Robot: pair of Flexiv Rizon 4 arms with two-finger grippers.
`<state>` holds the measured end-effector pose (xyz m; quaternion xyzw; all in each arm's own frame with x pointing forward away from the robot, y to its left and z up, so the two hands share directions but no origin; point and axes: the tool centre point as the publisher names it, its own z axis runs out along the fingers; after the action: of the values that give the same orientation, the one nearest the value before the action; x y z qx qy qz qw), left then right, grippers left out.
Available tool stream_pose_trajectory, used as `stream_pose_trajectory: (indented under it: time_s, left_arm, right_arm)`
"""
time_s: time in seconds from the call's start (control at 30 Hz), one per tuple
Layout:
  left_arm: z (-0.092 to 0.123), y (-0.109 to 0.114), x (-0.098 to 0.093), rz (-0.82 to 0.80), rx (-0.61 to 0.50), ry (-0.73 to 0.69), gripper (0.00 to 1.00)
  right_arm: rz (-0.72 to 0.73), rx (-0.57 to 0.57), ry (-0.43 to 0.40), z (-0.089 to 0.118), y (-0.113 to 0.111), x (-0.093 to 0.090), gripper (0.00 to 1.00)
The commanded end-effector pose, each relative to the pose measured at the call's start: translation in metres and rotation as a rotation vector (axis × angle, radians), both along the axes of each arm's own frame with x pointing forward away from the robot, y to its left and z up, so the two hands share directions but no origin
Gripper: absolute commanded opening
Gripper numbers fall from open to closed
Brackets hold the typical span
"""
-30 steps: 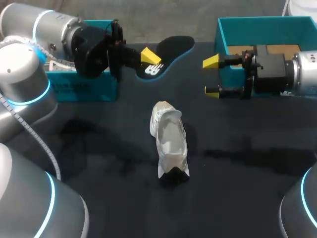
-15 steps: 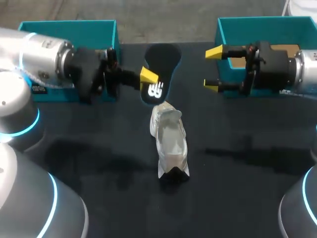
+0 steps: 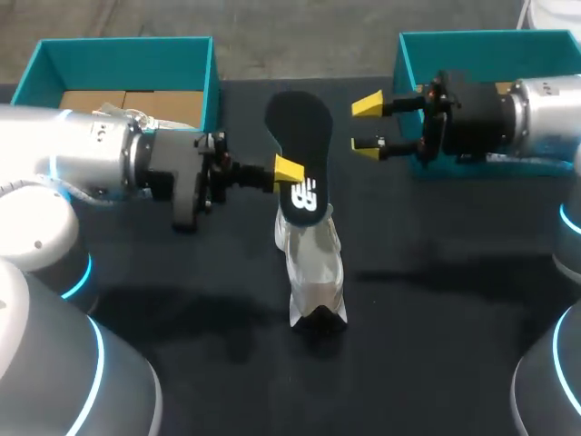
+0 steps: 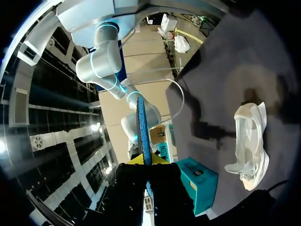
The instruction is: Take the shoe out of the shoebox, open the shoe tongue, remove and reinsert the insole, then place the shoe into the shoebox
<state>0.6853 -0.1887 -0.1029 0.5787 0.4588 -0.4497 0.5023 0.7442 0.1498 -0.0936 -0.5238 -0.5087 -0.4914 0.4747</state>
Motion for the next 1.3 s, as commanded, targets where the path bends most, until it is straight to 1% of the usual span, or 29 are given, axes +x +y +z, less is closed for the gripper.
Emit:
stream_pose_trajectory:
  time_s: [0.03, 0.37, 0.5, 0.63, 0.7, 0.73, 0.77, 0.8, 1.1, 1.2, 1.27, 1.3]
  left_arm:
    - [-0.003, -0.010, -0.001, 0.032, -0.008, -0.009, 0.00]
    - [-0.003, -0.021, 0.007, 0.014, -0.007, -0.021, 0.00]
    - [-0.003, -0.027, 0.008, -0.001, -0.002, -0.027, 0.00]
    - [-0.003, -0.031, 0.006, -0.014, -0.004, -0.028, 0.00]
    - [-0.004, -0.032, 0.006, -0.012, -0.005, -0.029, 0.00]
    - [-0.004, -0.032, 0.006, -0.011, -0.006, -0.029, 0.00]
    - [-0.004, -0.032, 0.006, -0.009, -0.006, -0.030, 0.00]
    - [-0.004, -0.032, 0.006, -0.005, -0.007, -0.030, 0.00]
    - [-0.006, -0.029, 0.004, 0.009, -0.009, -0.022, 0.00]
    - [-0.006, -0.027, 0.004, -0.012, 0.015, -0.017, 0.00]
    - [-0.007, -0.025, 0.004, -0.018, 0.036, -0.027, 1.00]
    - [-0.007, -0.023, 0.004, -0.036, 0.054, -0.028, 1.00]
  right_arm:
    - [0.066, 0.000, 0.009, -0.004, 0.016, 0.010, 0.49]
    - [0.101, 0.008, 0.029, -0.010, 0.026, 0.005, 0.47]
    - [0.119, 0.011, 0.033, -0.010, 0.031, 0.003, 0.46]
    - [0.125, 0.011, 0.035, -0.010, 0.033, 0.002, 0.42]
    - [0.116, 0.008, 0.035, -0.010, 0.033, 0.003, 0.36]
    - [0.107, 0.006, 0.033, -0.010, 0.032, 0.003, 0.25]
    - [0.103, 0.006, 0.032, -0.010, 0.031, 0.004, 0.11]
    - [0.100, 0.006, 0.032, -0.010, 0.031, 0.004, 0.00]
    - [0.097, 0.007, 0.031, -0.013, 0.031, 0.008, 0.00]
    - [0.098, 0.009, 0.028, -0.013, 0.031, 0.008, 0.00]
    - [0.093, 0.011, 0.025, -0.014, 0.031, 0.009, 0.00]
    - [0.090, 0.010, 0.025, -0.016, 0.030, 0.010, 0.00]
